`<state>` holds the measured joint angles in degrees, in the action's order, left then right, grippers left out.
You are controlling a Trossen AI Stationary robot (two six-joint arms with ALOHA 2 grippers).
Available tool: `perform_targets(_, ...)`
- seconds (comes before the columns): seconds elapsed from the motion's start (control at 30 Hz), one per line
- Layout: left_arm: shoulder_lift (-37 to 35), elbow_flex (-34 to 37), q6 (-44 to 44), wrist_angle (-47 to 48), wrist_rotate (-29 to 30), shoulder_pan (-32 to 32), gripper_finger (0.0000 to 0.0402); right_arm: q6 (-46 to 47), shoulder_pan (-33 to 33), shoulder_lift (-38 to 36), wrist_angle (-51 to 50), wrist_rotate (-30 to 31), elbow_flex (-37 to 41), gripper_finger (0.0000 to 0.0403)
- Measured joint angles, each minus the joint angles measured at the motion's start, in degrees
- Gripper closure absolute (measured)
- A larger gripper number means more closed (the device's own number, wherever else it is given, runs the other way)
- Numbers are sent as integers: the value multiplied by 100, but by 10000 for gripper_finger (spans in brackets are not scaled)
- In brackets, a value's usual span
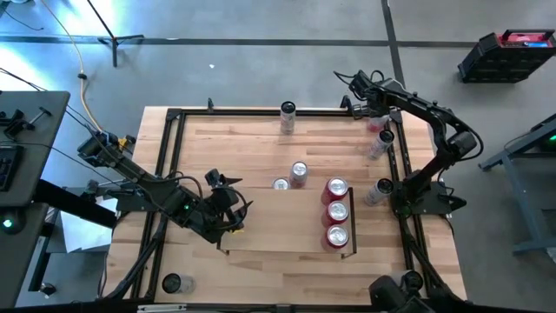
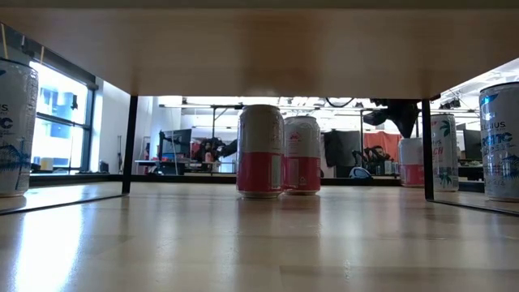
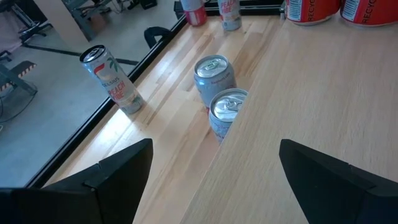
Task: Place canned beverage on shelf
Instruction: Put the top pink and white bottle on the shelf
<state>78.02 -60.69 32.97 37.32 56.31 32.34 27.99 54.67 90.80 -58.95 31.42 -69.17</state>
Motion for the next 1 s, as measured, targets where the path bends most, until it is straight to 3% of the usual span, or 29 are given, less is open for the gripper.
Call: perform_targets(1.0, 0, 0, 90, -13, -2, 0, 60, -664, 156, -33, 454, -713, -26, 403)
